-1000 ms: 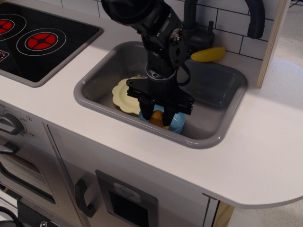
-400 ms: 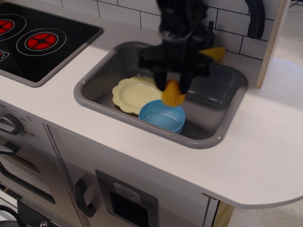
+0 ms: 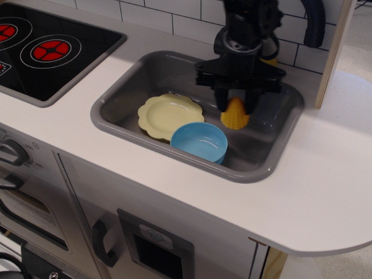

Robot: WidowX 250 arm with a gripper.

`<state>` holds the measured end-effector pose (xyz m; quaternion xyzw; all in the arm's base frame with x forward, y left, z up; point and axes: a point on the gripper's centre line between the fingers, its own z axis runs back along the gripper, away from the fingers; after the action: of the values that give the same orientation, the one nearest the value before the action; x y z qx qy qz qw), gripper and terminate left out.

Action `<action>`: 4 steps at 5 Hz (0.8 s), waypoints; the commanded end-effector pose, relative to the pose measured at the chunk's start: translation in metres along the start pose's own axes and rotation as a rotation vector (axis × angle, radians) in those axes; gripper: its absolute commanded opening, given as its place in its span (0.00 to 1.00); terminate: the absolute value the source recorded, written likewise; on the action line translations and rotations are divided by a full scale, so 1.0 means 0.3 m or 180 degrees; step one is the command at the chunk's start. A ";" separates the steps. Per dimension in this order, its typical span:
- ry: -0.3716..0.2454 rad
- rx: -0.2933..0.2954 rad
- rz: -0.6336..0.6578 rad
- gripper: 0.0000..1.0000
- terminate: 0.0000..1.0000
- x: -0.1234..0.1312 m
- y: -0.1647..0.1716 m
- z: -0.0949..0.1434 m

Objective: Take corn out of bowl sink

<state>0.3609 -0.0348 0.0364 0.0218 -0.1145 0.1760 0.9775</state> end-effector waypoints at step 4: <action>-0.0154 0.0078 0.0030 1.00 0.00 0.032 -0.095 -0.021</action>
<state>0.3724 -0.0560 0.0097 0.0478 -0.1048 0.1861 0.9758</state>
